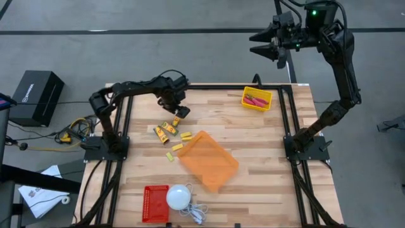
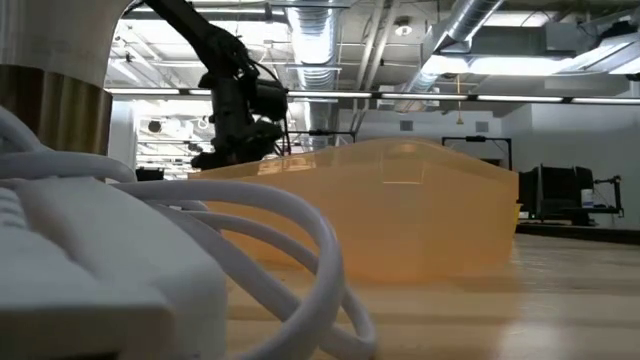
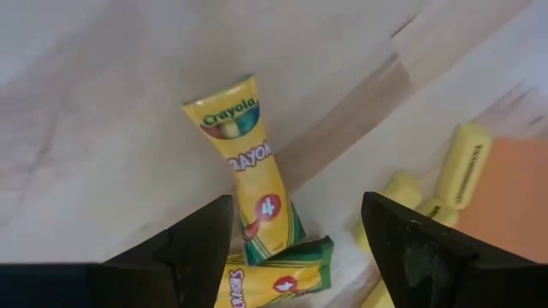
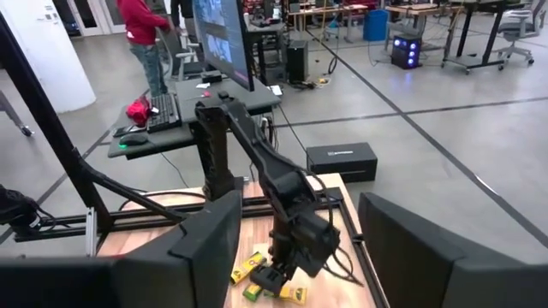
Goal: Pick & Place School Supplies
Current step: Put the crayon pack into the orange bin
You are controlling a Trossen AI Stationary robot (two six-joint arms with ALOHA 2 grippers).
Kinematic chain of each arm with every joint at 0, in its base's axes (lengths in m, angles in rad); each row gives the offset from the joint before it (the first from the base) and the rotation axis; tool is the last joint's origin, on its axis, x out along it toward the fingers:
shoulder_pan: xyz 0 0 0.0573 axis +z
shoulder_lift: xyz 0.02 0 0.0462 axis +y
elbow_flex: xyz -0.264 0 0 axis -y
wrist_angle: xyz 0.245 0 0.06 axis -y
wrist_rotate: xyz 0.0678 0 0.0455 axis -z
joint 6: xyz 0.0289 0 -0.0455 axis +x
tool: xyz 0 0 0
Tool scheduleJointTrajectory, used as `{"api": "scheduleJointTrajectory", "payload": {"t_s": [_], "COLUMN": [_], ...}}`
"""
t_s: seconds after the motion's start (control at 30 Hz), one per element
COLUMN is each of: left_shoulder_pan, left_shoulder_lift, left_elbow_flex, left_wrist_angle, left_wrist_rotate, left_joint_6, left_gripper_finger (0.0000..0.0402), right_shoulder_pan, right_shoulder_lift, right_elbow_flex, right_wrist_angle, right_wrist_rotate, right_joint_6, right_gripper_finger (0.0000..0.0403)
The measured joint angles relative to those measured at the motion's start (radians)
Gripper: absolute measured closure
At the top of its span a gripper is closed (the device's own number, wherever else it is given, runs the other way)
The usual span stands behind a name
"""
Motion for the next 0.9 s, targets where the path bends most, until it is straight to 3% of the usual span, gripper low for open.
{"api": "scheduleJointTrajectory", "payload": {"t_s": [0.6, 0.73, 0.9], "left_shoulder_pan": [-0.014, -0.013, -0.009], "left_shoulder_lift": [0.149, 0.173, 0.166], "left_elbow_flex": [0.001, 0.005, 0.001], "left_wrist_angle": [0.022, 0.019, 0.02], "left_wrist_rotate": [-0.014, -0.018, -0.041], "left_joint_6": [-0.002, -0.003, 0.023], "left_gripper_finger": [0.0151, 0.0189, 0.0297], "right_shoulder_pan": [0.0, 0.0, 0.0], "right_shoulder_lift": [0.0, 0.0, 0.0], "right_elbow_flex": [0.0, 0.0, 0.0], "right_wrist_angle": [-0.001, -0.001, 0.0], "right_wrist_rotate": [-0.002, -0.003, -0.003], "right_joint_6": [0.0, 0.0, 0.0], "right_gripper_finger": [0.0194, 0.0197, 0.0207]}}
